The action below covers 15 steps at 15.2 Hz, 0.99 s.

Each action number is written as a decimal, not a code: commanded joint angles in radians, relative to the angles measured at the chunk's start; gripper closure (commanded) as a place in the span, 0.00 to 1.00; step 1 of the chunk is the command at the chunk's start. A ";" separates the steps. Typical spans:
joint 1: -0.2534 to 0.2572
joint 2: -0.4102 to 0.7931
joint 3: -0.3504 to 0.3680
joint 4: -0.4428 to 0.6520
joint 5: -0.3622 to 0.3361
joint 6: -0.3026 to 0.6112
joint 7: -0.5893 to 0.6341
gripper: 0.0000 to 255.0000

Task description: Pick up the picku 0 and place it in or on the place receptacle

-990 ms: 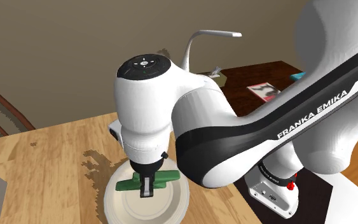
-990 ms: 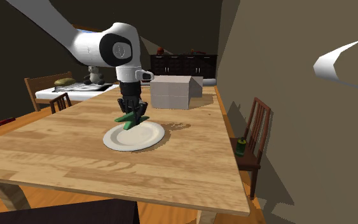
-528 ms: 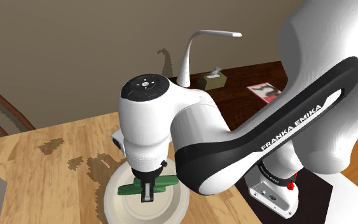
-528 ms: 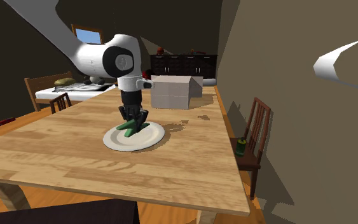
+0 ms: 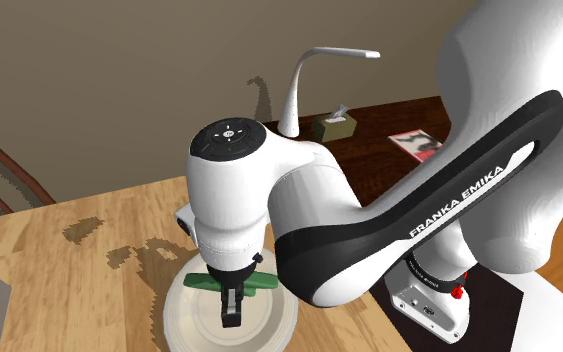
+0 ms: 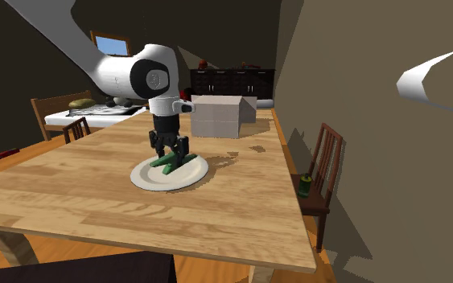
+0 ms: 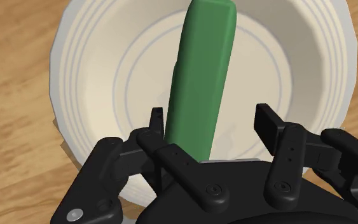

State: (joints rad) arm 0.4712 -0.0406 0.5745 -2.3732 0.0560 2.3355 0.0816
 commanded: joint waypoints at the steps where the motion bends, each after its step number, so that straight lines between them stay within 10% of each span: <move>1: 0.000 0.000 0.000 0.000 0.000 0.000 0.000 0.00; 15: 0.002 -0.089 -0.013 0.057 0.052 -0.135 -0.040 0.00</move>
State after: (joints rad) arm 0.4729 -0.1290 0.5614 -2.3161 0.1075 2.2011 0.0419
